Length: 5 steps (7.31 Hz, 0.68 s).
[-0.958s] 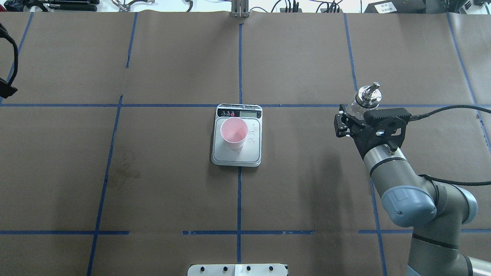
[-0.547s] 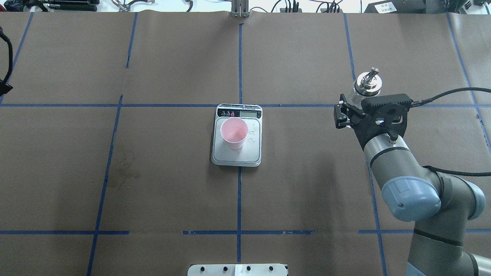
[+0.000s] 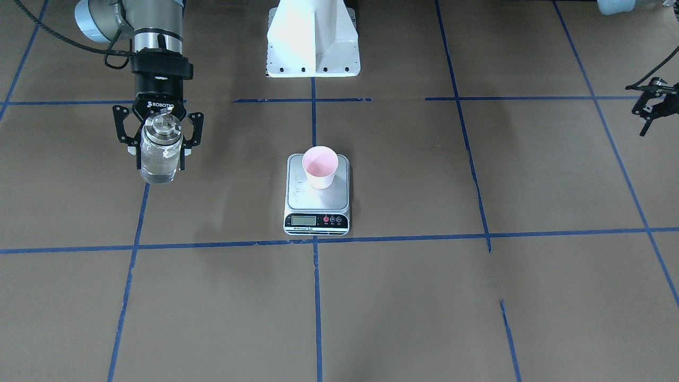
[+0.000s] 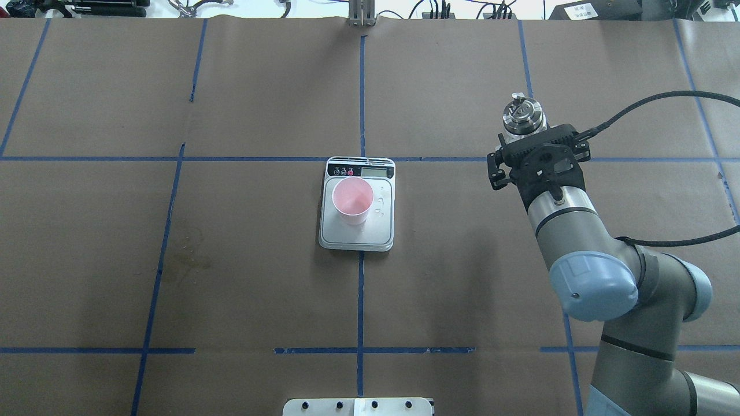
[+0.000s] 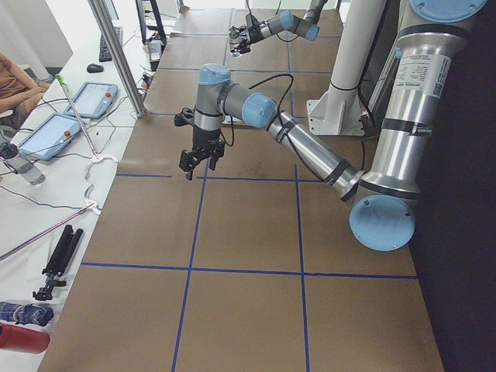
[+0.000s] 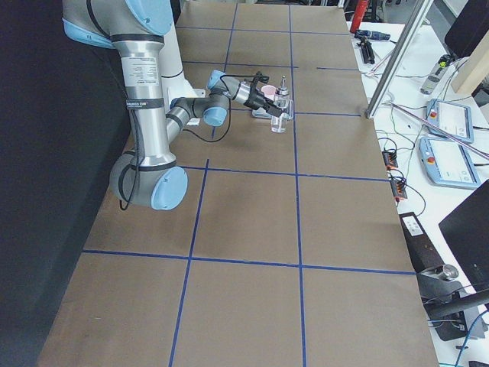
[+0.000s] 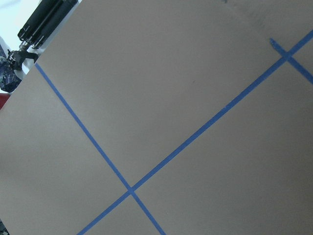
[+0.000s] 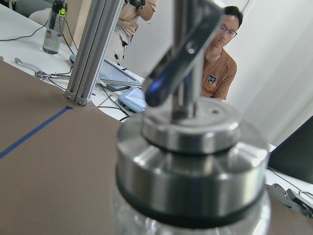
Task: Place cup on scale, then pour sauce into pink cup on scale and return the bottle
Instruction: 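Carry the bottle toward the pink cup and tilt its spout over it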
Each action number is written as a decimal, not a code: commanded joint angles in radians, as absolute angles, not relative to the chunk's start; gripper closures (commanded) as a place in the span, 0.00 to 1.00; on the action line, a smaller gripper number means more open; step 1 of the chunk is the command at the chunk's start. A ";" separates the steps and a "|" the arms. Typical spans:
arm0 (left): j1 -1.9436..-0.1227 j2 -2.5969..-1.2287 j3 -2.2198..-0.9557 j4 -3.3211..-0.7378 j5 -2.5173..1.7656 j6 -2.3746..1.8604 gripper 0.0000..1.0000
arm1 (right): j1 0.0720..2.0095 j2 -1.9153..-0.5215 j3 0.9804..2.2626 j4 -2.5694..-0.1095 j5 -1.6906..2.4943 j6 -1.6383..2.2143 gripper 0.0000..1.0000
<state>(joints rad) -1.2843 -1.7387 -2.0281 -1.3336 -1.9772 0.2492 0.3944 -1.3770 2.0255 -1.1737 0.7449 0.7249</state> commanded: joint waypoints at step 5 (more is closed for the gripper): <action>-1.474 -1.675 -1.660 -1.719 -2.186 0.448 0.00 | 0.376 -1.256 1.916 -1.253 0.626 0.550 1.00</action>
